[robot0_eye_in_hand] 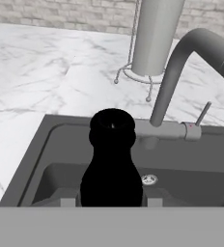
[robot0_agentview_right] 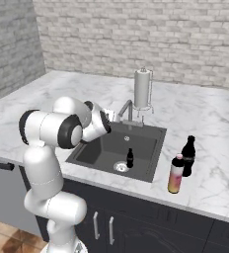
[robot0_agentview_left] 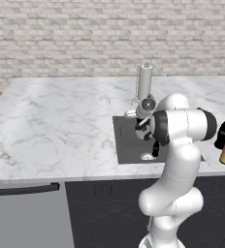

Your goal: Place the large bottle from the dining counter next to the other large bottle outside the sink, and place the small bottle from the dining counter next to the other small bottle inside the sink.

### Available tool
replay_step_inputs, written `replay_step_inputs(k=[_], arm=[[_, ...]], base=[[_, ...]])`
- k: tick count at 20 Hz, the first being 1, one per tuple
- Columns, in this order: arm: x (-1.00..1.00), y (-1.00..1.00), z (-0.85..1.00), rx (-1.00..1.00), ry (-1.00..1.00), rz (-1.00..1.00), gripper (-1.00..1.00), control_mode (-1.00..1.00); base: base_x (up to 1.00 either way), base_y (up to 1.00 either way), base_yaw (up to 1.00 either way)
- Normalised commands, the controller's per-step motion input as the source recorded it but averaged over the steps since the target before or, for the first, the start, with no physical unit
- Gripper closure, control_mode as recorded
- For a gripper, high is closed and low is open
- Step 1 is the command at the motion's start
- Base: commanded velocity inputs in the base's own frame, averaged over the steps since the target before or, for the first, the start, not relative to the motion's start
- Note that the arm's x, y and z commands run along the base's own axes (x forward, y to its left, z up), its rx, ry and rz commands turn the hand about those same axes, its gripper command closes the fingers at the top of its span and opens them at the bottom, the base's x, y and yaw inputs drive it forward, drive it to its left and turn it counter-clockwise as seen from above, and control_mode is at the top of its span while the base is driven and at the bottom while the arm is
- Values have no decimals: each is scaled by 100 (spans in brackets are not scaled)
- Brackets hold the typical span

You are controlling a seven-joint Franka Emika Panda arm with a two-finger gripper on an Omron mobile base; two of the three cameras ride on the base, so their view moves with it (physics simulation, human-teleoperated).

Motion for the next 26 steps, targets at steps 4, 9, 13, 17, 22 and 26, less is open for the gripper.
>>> replay_step_inputs(k=[4, 9, 13, 17, 22, 26], arm=[[-9, 6, -20, 0, 0, 0, 100, -100], [-34, 3, -18, 0, -1, 0, 100, -100], [-47, 0, -6, -1, -7, 0, 100, -100], [-31, 2, -2, 0, -8, -1, 100, -100], [-4, 14, -25, 0, -3, 0, 100, -100], [0, 19, -36, 0, 0, 0, 100, -100]], base=[[0, 0, 0], [0, 0, 0], [0, 0, 0], [0, 0, 0], [0, 0, 0], [0, 0, 0]])
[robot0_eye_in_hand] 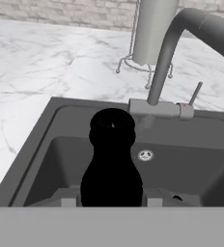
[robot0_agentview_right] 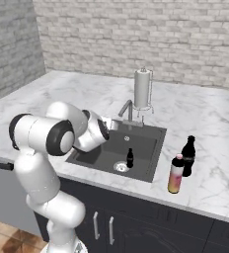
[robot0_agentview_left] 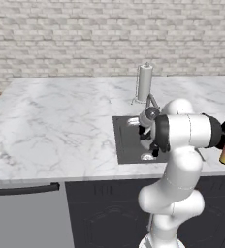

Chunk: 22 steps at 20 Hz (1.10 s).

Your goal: Place the large bottle from the dining counter next to the other large bottle outside the sink, and place the small bottle from the dining counter next to the other small bottle inside the sink.

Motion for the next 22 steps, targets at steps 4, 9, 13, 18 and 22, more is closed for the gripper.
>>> replay_step_inputs(k=[4, 9, 13, 18, 22], arm=[[-1, 19, -41, 0, -2, 0, 100, -100], [0, 11, -48, 0, -3, 0, 100, -100], [0, 1, -50, 0, -1, 0, 100, -100], [-5, 2, -43, -1, -4, 0, 100, -100], [-33, 15, -34, -5, -12, 0, 100, -100]], base=[[0, 0, 0], [0, 0, 0], [0, 0, 0], [0, 0, 0], [0, 0, 0]])
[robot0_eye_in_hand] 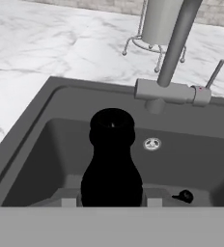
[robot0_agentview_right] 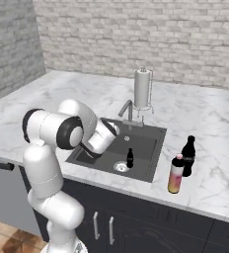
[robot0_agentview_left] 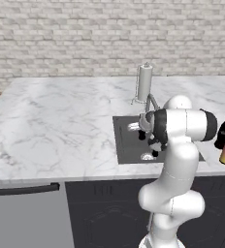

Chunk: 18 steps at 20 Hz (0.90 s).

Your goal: Place the large bottle from the dining counter next to the other large bottle outside the sink, and place the small bottle from the dining counter next to the other small bottle inside the sink.

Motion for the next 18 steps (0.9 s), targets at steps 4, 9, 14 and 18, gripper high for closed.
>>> replay_step_inputs(k=[4, 9, 14, 18], arm=[[-41, 22, -36, -8, -15, 0, 100, -100], [-53, 28, -45, -8, -16, 0, 100, -100], [-50, 27, -55, -6, -12, 0, 100, -100], [-42, 23, -61, -4, -9, 0, 100, -100]], base=[[0, 0, 0], [0, 0, 0], [0, 0, 0], [0, 0, 0]])
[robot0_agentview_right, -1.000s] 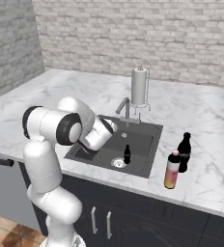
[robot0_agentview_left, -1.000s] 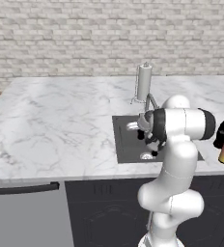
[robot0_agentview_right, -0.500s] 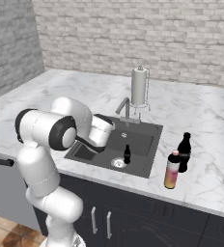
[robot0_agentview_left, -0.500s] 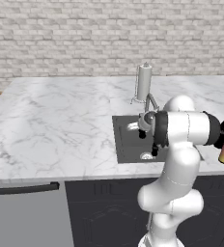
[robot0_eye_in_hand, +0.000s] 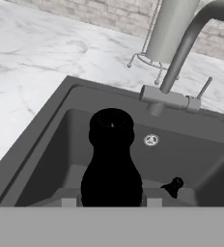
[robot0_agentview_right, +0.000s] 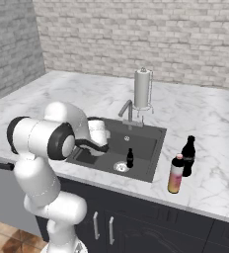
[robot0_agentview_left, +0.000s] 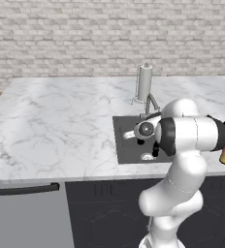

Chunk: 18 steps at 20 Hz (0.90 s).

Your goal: Place the large bottle from the dining counter next to the other large bottle outside the sink, and place the small bottle from the dining counter next to the other small bottle inside the sink.

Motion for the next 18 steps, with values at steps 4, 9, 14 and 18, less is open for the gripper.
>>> replay_step_inputs(k=[4, 9, 14, 18], arm=[[-15, 12, -76, -1, -3, 0, 100, -100], [0, 0, -26, -1, -6, 0, 100, -100], [0, -6, 7, 4, -6, -6, 100, -100], [1, -14, 2, 17, 0, -5, 100, -100]], base=[[0, 0, 0], [0, 0, 0], [0, 0, 0], [0, 0, 0]])
